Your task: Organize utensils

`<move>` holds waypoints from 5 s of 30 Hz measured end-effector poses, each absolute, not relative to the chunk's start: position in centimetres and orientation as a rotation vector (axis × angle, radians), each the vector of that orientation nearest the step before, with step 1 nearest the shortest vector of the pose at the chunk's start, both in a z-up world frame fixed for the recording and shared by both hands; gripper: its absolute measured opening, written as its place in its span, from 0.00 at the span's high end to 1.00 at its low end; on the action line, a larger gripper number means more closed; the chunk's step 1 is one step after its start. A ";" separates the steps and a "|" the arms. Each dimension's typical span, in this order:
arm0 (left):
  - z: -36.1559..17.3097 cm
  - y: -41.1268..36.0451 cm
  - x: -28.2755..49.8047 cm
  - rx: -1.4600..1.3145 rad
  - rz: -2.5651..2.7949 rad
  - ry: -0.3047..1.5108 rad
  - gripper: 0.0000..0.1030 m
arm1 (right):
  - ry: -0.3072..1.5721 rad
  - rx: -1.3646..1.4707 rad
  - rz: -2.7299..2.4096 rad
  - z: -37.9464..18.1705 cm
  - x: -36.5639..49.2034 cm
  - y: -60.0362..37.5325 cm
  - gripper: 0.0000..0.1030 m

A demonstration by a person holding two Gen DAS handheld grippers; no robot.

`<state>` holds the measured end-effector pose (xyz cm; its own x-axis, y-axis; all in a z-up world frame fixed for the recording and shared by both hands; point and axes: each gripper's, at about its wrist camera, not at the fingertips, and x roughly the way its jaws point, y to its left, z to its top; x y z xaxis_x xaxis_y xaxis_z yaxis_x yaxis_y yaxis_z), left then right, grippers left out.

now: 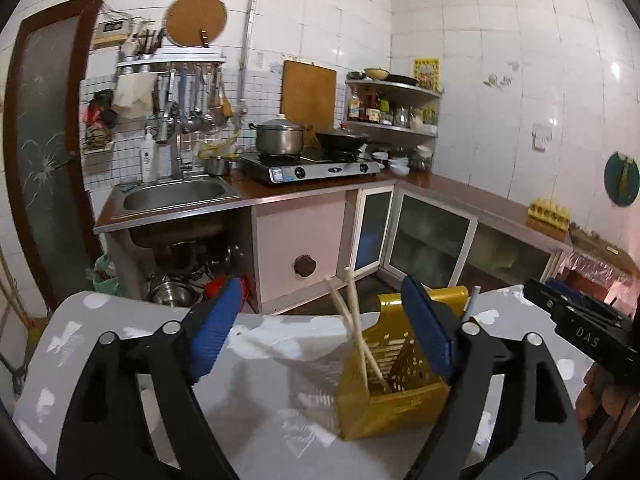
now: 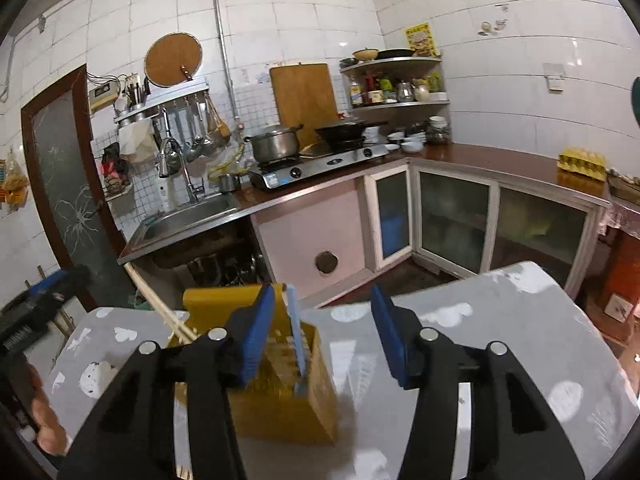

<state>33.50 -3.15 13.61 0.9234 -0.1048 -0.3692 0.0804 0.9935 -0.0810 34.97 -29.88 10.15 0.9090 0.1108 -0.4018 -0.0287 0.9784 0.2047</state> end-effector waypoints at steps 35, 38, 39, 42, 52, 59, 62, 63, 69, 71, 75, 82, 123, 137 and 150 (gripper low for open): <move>-3.0 1.4 26.1 -0.020 0.015 0.793 0.05 | 0.931 0.227 -0.045 -5.6 28.0 -22.7 0.58; -3.0 1.3 26.2 -0.029 0.012 0.798 0.05 | 0.948 0.228 -0.069 -5.9 28.7 -22.1 0.59; -3.0 1.4 26.3 -0.036 0.011 0.799 0.05 | 0.952 0.226 -0.072 -6.0 28.8 -21.9 0.61; -3.2 1.3 26.5 -0.052 0.007 0.812 0.05 | 0.973 0.220 -0.096 -6.0 29.4 -21.4 0.64; -3.8 -0.6 26.3 -0.058 -0.022 0.855 0.05 | 0.973 0.168 -0.046 -5.7 29.4 -20.8 0.92; -4.4 -2.2 26.0 -0.055 -0.042 0.887 0.05 | 0.978 0.130 -0.023 -5.5 28.6 -24.1 0.95; -4.8 -2.7 25.9 -0.035 -0.044 0.895 0.07 | 0.974 0.121 -0.016 -5.5 28.1 -25.1 0.95; -5.0 -2.9 26.0 -0.030 -0.045 0.902 0.09 | 0.972 0.118 -0.016 -5.5 28.0 -25.4 0.95; -5.7 -3.5 26.5 -0.021 -0.041 0.936 0.24 | 0.959 0.142 0.007 -5.9 27.6 -26.4 0.95; -5.8 -3.8 26.6 -0.009 -0.039 0.933 0.28 | 0.953 0.142 0.008 -5.9 27.5 -26.4 0.95; -5.7 -4.4 27.2 -0.001 -0.041 0.938 0.36 | 0.942 0.154 0.011 -6.2 27.5 -26.7 0.95; -5.3 -5.8 28.7 -0.005 -0.095 0.962 0.71 | 0.937 0.168 0.031 -6.2 27.5 -27.2 0.95; 7.8 -4.0 21.4 0.017 -0.121 0.454 0.96 | 0.397 0.216 0.080 5.6 20.2 -28.5 0.95; 13.2 -3.7 22.4 -0.033 -0.138 0.304 0.96 | 0.200 0.227 0.085 11.9 21.2 -28.4 0.95; 23.2 -6.3 28.8 -0.101 -0.194 0.134 0.96 | 0.058 0.217 0.078 21.7 26.9 -28.9 0.95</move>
